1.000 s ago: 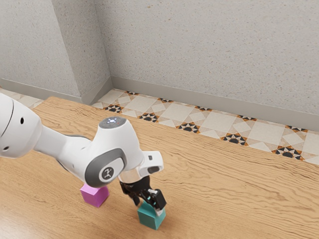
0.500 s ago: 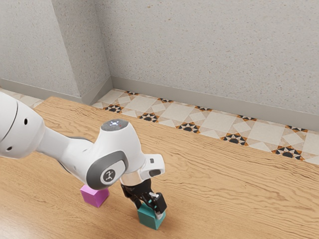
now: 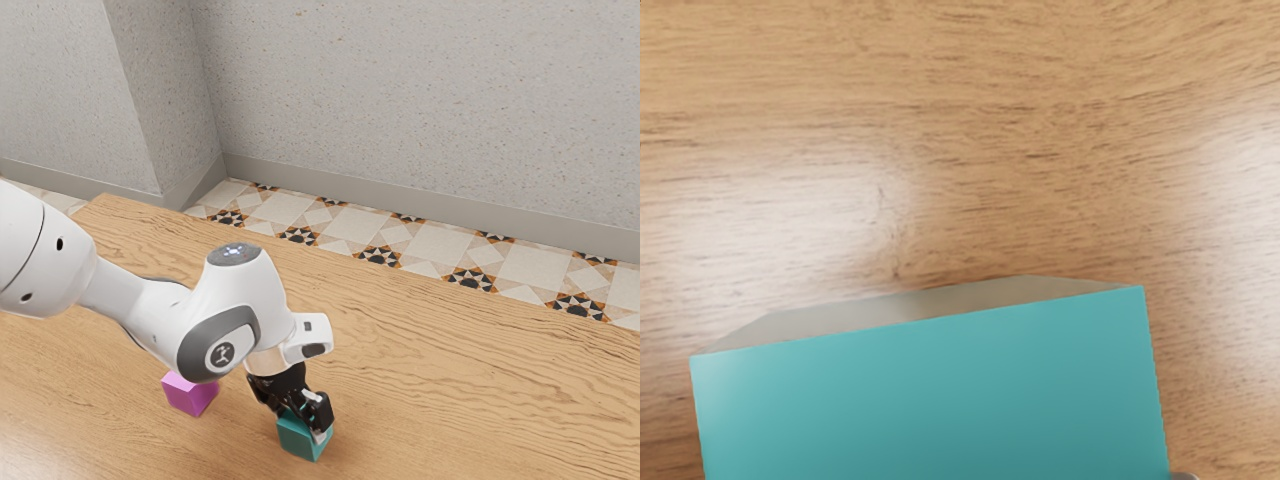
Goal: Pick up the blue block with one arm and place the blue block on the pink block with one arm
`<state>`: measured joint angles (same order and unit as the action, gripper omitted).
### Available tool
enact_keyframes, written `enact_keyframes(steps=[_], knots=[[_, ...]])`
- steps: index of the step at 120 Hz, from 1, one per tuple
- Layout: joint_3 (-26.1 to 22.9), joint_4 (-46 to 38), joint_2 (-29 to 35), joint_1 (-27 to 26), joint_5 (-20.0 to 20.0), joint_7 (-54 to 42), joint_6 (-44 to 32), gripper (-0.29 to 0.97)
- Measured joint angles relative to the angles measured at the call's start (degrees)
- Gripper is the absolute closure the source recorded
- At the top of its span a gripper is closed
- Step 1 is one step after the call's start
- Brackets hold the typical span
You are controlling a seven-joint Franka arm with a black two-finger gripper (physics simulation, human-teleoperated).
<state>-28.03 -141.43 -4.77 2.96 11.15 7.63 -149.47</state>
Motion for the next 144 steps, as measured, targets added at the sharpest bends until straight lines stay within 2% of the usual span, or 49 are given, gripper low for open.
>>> enact_keyframes(steps=[27, 46, 86, 109, 144], knots=[[-0.08, 0.19, 1.59, 0.02, -0.61, 0.33, -0.08, 0.32], [-0.29, 0.17, 3.67, 0.07, -0.94, 0.6, 0.15, 0.33], [-0.01, -2.29, 18.08, -0.08, -1.04, 0.03, 7.82, 0.33], [2.58, -5.81, 23.13, -0.08, -0.97, -0.95, 10.37, 0.32], [11.15, -9.09, 27.81, -0.12, -0.98, -3.55, 12.98, 0.32]])
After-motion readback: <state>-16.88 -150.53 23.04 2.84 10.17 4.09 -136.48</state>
